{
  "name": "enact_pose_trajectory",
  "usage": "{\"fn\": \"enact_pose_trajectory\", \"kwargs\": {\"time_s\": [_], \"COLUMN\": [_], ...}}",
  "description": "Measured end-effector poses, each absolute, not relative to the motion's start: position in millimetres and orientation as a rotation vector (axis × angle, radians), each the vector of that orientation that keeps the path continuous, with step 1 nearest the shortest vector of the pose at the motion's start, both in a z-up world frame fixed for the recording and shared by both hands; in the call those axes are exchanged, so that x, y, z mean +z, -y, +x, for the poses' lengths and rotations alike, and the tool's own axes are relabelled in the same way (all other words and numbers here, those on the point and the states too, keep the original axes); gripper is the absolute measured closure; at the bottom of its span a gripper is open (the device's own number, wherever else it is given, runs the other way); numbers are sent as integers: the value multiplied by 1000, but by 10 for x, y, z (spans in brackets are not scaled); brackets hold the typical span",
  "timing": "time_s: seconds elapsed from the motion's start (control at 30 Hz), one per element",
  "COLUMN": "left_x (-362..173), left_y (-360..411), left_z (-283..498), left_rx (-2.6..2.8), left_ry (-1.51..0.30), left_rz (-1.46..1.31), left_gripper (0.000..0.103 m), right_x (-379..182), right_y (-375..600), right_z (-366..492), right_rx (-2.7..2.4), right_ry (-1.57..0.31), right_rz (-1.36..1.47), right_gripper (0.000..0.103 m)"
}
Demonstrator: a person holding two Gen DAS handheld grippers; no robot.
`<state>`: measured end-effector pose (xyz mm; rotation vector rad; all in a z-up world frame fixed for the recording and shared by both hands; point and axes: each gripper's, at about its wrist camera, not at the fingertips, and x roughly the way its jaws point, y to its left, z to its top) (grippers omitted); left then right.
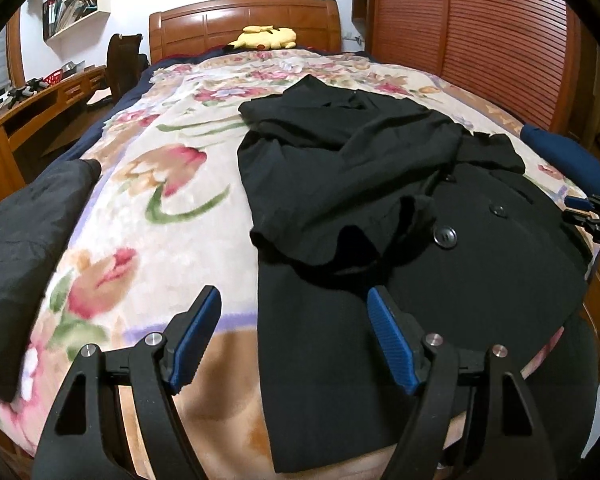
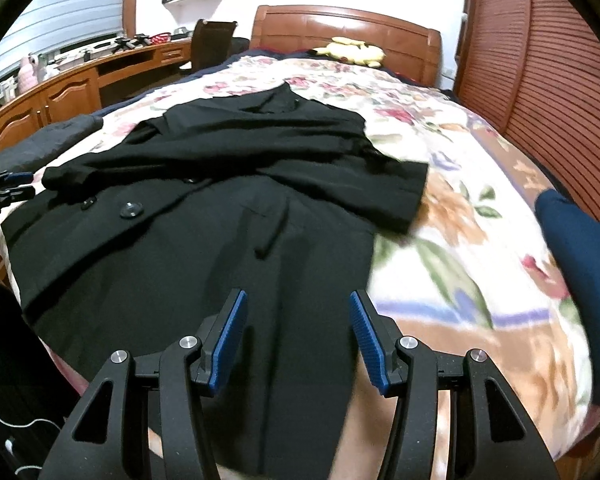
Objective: Fold large clothes
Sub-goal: 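Move both open grippers to the coat hem end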
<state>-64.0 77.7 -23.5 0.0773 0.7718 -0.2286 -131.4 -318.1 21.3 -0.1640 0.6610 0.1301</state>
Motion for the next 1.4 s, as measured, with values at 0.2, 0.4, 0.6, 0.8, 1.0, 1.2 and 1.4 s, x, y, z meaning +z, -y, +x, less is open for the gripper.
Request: {"fn": "enact_pose_trajectory", "kwargs": {"time_s": [0.2, 0.4, 0.6, 0.8, 1.0, 1.2, 1.4], "left_x": [-297, -297, -269, -265, -332, -415, -433], "left_y": [-790, -824, -894, -902, -855, -802, -717], "left_z": [-693, -754, -860, -964, -962, -955, -1029], "left_rx": [-230, -231, -250, -246, -248, -229, -236], "left_ry": [-779, -776, -767, -783, -820, -844, -834], "left_rz": [68, 50, 1, -4, 21, 75, 99], "left_gripper": [27, 27, 27, 36, 37, 37, 51], "right_x": [184, 164, 135, 140, 116, 32, -2], "right_y": [3261, 3283, 3304, 3341, 3378, 3364, 3285], "right_z": [-1391, -1449, -1534, -1668, -1794, -1736, -1719], "right_rx": [114, 114, 105, 104, 116, 121, 104], "right_ry": [-678, -688, -700, -717, -733, -743, -734], "right_rz": [-133, -117, -119, -83, -46, -25, -52], "right_gripper": [48, 48, 48, 48, 48, 48, 48]}}
